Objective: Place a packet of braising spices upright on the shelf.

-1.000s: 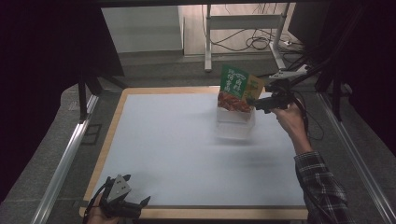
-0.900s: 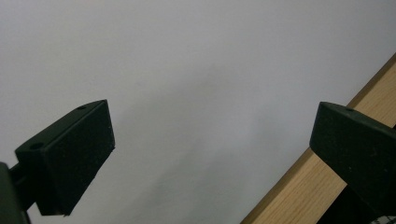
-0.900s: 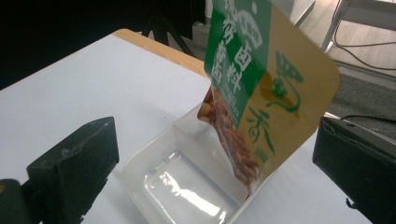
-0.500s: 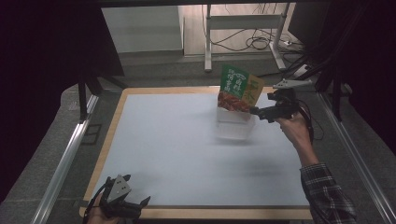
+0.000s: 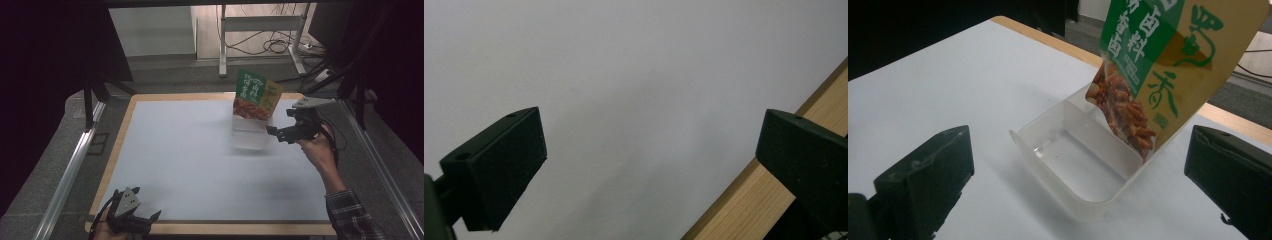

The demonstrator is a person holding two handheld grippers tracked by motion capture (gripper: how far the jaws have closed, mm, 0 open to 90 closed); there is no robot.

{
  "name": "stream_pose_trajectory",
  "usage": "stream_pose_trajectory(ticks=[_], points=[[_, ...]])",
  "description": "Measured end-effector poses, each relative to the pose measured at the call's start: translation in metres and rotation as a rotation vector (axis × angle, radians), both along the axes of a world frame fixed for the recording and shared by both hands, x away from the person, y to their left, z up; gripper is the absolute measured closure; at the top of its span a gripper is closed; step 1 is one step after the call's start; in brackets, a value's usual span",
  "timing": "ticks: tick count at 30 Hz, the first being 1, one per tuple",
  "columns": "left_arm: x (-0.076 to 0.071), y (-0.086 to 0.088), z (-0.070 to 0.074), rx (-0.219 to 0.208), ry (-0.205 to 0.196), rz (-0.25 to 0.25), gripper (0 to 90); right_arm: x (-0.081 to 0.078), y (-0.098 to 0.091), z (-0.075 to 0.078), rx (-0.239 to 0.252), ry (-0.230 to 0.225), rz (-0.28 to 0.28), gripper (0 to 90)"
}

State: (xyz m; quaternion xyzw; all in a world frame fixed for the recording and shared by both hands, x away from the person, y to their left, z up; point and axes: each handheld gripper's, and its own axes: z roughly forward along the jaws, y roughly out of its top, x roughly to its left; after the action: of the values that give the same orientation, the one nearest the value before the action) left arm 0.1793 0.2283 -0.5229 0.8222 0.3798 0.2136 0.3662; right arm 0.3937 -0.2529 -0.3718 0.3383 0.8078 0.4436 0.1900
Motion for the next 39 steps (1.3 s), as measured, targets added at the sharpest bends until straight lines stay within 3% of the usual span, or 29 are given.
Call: stream_pose_trajectory(ticks=[14,20,39], points=[[0.0,0.0,0.0,0.003,0.0,0.002,0.0,-0.032,0.001,-0.014,-0.022,0.0,0.013,0.0],[0.0,0.0,0.0,0.001,-0.001,0.005,0.0,-0.043,0.001,-0.025,-0.044,0.018,-0.006,0.0],[0.0,0.0,0.0,0.004,-0.001,0.015,0.1,-0.08,-0.015,-0.049,-0.039,0.031,-0.062,0.0]])
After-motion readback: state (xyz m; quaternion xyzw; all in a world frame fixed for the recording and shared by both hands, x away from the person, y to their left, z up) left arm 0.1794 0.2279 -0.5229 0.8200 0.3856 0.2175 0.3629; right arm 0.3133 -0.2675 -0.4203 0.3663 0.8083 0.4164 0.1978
